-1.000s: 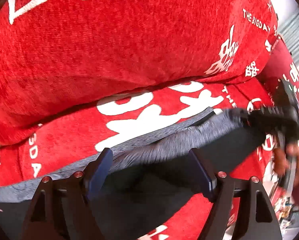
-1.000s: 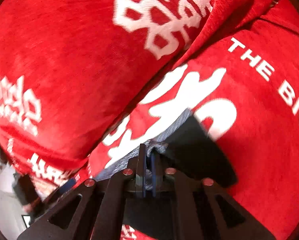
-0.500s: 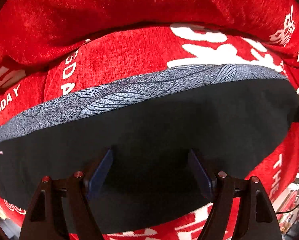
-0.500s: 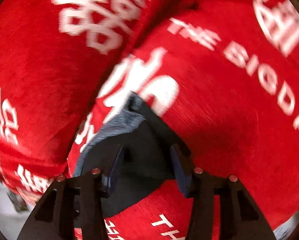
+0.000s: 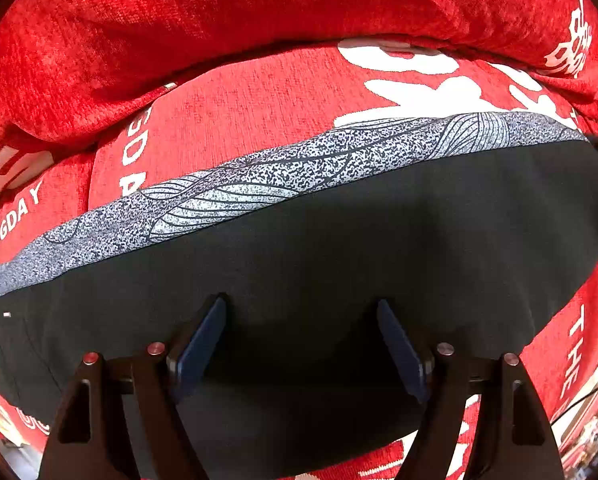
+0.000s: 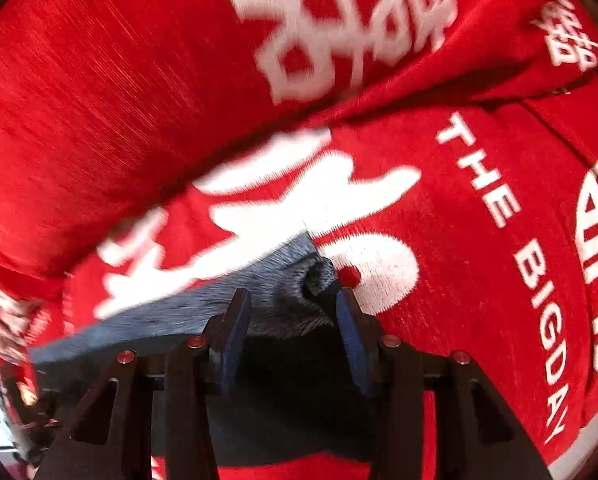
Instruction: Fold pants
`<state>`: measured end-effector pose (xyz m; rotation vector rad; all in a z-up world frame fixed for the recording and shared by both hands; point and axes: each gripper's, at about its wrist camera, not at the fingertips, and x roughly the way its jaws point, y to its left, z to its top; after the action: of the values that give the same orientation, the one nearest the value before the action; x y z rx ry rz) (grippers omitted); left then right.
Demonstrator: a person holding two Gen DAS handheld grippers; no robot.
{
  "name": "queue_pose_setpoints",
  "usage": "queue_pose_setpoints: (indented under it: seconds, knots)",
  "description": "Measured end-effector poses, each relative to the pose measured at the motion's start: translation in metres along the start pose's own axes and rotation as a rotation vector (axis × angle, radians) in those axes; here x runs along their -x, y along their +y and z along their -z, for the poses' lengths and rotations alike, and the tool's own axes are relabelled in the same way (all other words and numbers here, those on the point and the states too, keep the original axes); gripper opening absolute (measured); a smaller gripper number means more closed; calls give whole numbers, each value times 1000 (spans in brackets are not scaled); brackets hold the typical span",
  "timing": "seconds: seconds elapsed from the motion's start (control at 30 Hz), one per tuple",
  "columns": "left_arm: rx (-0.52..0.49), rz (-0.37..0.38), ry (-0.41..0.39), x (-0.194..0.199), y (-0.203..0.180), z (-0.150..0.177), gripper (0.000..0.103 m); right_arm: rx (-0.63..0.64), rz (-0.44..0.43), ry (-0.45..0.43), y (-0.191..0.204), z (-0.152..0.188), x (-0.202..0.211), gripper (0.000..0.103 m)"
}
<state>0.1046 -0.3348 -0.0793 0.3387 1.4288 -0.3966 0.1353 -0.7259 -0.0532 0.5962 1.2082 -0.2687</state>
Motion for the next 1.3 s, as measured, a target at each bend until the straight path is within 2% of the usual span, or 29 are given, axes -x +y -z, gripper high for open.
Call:
queue_pose_setpoints:
  seconds: [0.03,0.07,0.13,0.2,0.23,0.33,0.4,0.5,0.53,0.63,0.7,0.73,0.77,0.9,0.97,1.03,1.17,1.3]
  knots:
    - [1,0,-5,0,0,2,79,-12,11,19,-1,-2,-8,9]
    - [5,0,-9,1,0,3,79,-25,6,13,-3,-4,-10,6]
    - [13,2,-15,2,5,3,79,-30,-43,-61,-3,-13,2,6]
    - [15,-4,-23,2,7,5,84,-31,-33,-136,-5,-23,15,6]
    - [19,-10,-22,2,9,7,86,-55,-46,-143,-10,-28,18,10]
    - [36,-7,2,5,12,7,86,-189,-79,-84,-33,-29,22,16]
    - [34,-19,-15,13,17,8,86,-262,-145,-109,-49,-10,38,20]
    - [65,-34,-25,20,32,11,86,-349,-217,-105,-65,40,53,38]
    - [86,-32,-15,19,39,12,86,-381,-240,-92,-70,62,52,40]
    - [116,-40,14,10,47,13,86,-425,-290,-37,-70,94,33,40]
    - [110,-46,16,6,42,14,86,-456,-309,-22,-70,100,19,38]
    - [98,-55,10,6,40,16,86,-469,-322,-12,-68,98,11,19]
    - [93,-60,8,6,38,17,86,-468,-302,-8,-67,96,8,9]
    - [87,-56,9,6,36,20,86,-410,-287,-51,-61,89,21,9]
    - [95,-54,16,8,38,21,86,-404,-229,-4,-64,90,14,19]
    - [102,-61,12,13,44,23,86,-426,-204,-10,-67,96,22,26]
    - [128,-83,-24,30,76,32,86,-354,-271,3,-45,105,33,31]
    - [207,-135,-42,39,131,44,86,-209,-360,91,23,122,18,31]
